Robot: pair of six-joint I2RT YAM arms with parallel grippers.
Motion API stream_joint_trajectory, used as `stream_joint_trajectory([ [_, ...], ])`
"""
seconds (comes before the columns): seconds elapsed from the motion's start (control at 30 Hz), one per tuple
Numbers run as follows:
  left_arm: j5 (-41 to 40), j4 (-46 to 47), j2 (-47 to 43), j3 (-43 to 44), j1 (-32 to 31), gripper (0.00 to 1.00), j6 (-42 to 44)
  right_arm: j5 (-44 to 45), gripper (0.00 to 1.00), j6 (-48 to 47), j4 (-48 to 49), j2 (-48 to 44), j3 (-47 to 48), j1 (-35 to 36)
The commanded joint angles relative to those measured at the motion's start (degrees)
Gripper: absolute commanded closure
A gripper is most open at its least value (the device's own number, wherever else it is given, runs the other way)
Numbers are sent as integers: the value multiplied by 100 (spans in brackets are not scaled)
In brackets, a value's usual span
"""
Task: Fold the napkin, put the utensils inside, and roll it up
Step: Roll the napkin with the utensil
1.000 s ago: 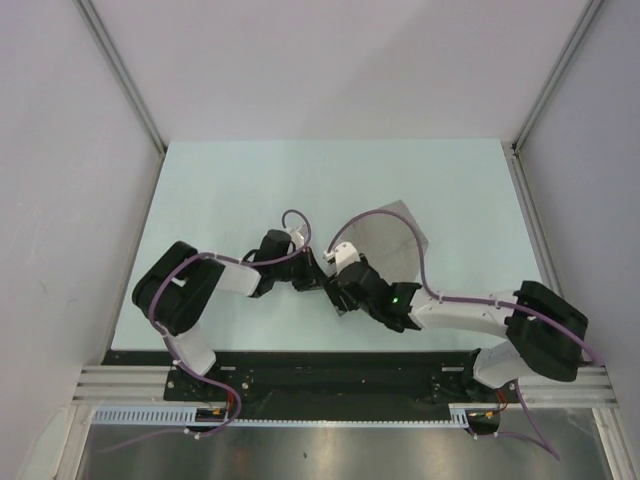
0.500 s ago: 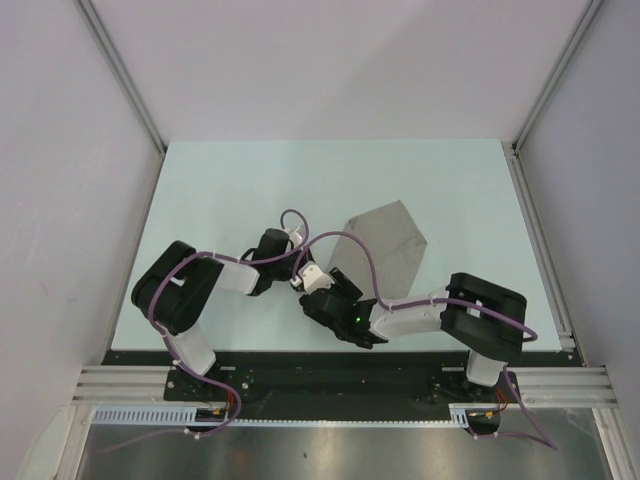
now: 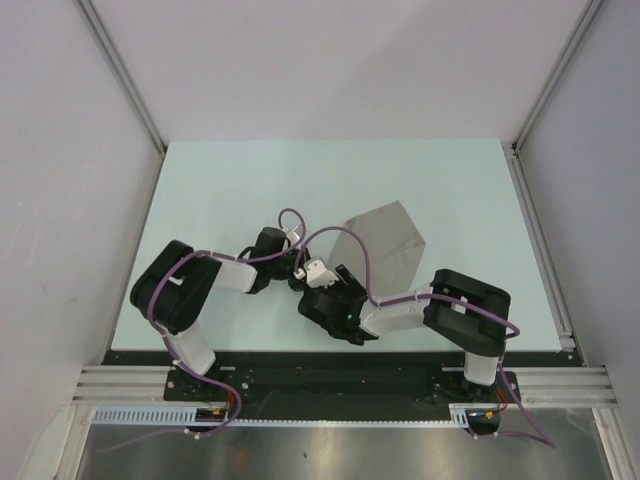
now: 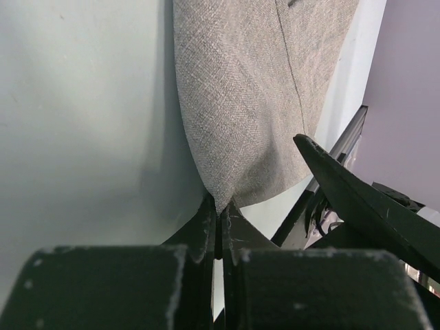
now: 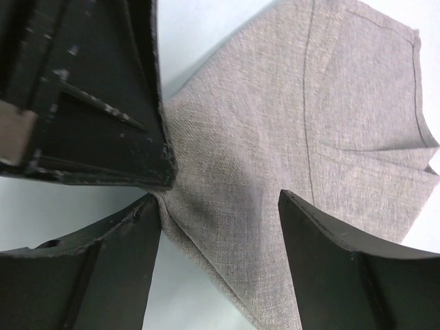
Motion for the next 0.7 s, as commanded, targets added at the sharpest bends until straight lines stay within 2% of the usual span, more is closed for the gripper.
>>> stream_joint_trajectory([
  [0.0, 176, -225, -232, 132, 112, 100, 174, 560, 30, 527, -807, 9, 6, -122],
  [0.2, 185, -233, -249, 158, 164, 100, 191, 701, 38, 897, -1273, -185, -143, -78],
  [0.43, 203, -260, -276, 150, 226, 100, 217, 631, 44, 1135, -1326, -238, -398, -78],
  [0.53, 203, -260, -276, 167, 226, 100, 226, 570, 52, 881, -968, -264, -530, -17],
  [0.57, 203, -260, -285, 167, 226, 100, 235, 543, 59, 680, -853, -282, -608, 10],
  [0.67, 229, -269, -267, 193, 226, 100, 270, 210, 66, 275, -247, -457, -784, 80],
])
